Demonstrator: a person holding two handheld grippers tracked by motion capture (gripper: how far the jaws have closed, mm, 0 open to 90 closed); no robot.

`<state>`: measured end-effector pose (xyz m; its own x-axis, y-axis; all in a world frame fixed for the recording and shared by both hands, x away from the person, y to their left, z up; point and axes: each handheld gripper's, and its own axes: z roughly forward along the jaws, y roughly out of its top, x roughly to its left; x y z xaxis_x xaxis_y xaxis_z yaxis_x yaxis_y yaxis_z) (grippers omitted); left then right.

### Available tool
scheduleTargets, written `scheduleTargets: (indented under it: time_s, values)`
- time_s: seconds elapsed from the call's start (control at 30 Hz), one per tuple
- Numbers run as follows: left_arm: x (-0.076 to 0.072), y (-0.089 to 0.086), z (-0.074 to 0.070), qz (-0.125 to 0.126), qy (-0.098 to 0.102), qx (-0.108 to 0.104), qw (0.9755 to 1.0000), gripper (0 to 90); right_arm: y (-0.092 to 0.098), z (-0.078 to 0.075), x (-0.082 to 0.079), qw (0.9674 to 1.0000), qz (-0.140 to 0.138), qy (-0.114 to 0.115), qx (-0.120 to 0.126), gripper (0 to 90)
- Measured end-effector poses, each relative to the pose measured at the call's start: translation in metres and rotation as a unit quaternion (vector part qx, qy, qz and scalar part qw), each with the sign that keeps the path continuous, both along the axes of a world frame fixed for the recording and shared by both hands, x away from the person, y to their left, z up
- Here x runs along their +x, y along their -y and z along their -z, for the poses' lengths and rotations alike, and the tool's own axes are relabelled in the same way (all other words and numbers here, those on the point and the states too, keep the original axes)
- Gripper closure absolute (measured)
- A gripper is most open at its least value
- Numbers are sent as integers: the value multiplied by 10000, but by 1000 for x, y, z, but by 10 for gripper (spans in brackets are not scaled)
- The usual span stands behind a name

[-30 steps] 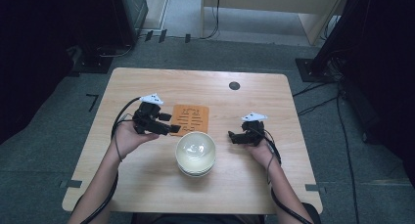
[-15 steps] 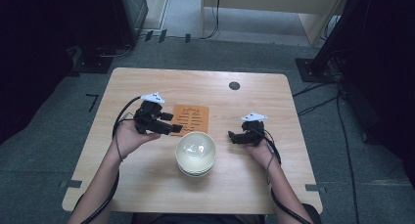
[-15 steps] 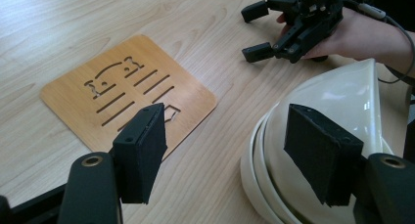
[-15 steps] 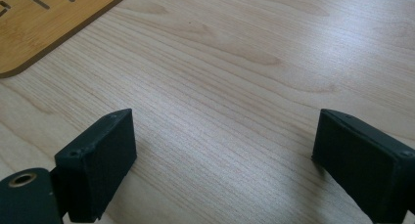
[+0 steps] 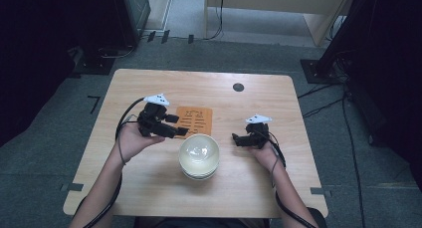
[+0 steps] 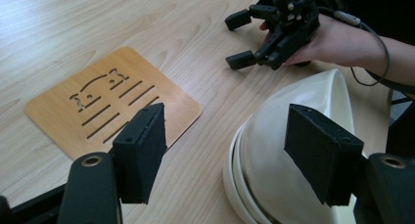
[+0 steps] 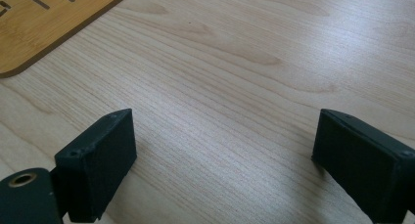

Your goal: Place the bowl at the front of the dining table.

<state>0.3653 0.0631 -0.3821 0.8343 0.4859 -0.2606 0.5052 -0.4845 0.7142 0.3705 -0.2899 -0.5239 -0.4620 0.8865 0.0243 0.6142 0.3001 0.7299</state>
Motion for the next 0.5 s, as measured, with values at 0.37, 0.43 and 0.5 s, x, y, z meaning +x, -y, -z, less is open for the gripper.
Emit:
scheduleTargets:
  time_s: [0.37,0.43,0.5]
  values:
    - [-8,8,-8,126,97,-43,9999,315,0,0,0,10000,4,-4,3,82]
    - [-9,10,-8,136,116,-5,9998,315,0,0,0,10000,2,-1,0,83]
    - [-10,11,-8,116,141,13,9998,319,0,0,0,10000,2,-1,0,83]
